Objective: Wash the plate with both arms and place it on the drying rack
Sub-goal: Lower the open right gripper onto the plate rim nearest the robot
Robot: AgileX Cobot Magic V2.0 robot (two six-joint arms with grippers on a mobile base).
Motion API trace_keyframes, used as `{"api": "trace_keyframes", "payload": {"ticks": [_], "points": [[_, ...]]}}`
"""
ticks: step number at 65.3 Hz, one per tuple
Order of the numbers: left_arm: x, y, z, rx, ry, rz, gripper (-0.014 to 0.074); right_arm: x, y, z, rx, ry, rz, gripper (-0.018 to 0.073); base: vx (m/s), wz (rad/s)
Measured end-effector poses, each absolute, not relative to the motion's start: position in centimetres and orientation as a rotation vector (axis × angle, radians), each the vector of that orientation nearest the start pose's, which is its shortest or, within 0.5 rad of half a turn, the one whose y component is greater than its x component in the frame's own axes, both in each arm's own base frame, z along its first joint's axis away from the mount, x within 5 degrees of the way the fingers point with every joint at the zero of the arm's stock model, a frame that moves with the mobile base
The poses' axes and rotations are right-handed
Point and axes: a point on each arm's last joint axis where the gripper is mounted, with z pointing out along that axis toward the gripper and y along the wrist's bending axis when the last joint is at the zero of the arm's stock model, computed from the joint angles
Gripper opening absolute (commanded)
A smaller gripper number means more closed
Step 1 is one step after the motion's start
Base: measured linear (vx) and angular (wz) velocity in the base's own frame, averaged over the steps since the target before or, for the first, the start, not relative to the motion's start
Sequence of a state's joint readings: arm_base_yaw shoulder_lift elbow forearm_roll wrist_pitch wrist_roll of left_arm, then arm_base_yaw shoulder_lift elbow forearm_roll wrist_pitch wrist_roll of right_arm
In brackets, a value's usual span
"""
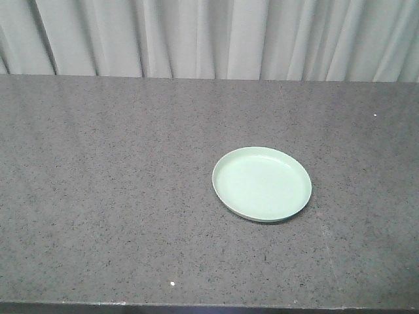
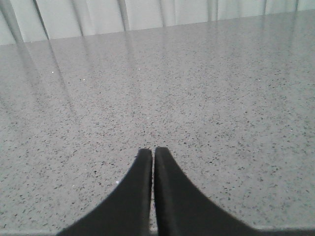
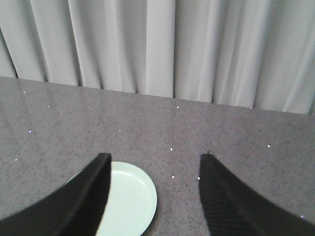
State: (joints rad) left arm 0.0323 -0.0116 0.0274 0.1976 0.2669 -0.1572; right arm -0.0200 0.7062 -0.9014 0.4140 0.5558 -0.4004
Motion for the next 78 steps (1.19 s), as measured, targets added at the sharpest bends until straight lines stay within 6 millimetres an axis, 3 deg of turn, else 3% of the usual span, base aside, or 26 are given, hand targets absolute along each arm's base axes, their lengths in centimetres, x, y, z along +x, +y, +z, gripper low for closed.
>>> {"api": "trace_keyframes", "payload": {"ticks": [18,25,35,41,51,61,78], "points": [[5.5,0.7,18.1,-0.037,1.762,0.094,-0.0006,19.5,2.2,42.0,-0.272,1.924,0.201,0.0547,0.00,0.00],[5.5,0.7,18.1,-0.037,1.762,0.094,-0.0006,22.6,2.9,43.1,-0.351,2.000,0.287,0.0541,0.00,0.00],[5.5,0.7,18.1,-0.037,1.762,0.094,-0.0006,26.9,4.7,42.8,-0.483,2.126,0.424,0.0541,0.00,0.00],[5.5,0.7,18.1,-0.037,1.762,0.094,-0.0006,29.6,6.5,41.6,-0.565,2.188,0.462,0.0541,0.00,0.00],[5.5,0.7,18.1,-0.037,1.762,0.094,-0.0006,33.9,8.7,37.8,-0.570,2.370,0.409,0.0541,0.00,0.00],[5.5,0.7,18.1,-0.037,1.762,0.094,-0.0006,36.9,8.6,33.5,-0.499,2.561,0.295,0.0541,0.00,0.00],[5.5,0.7,18.1,-0.037,1.762,0.094,-0.0006,39.4,8.2,28.7,-0.412,2.738,0.191,0.0541,0.00,0.00]]}}
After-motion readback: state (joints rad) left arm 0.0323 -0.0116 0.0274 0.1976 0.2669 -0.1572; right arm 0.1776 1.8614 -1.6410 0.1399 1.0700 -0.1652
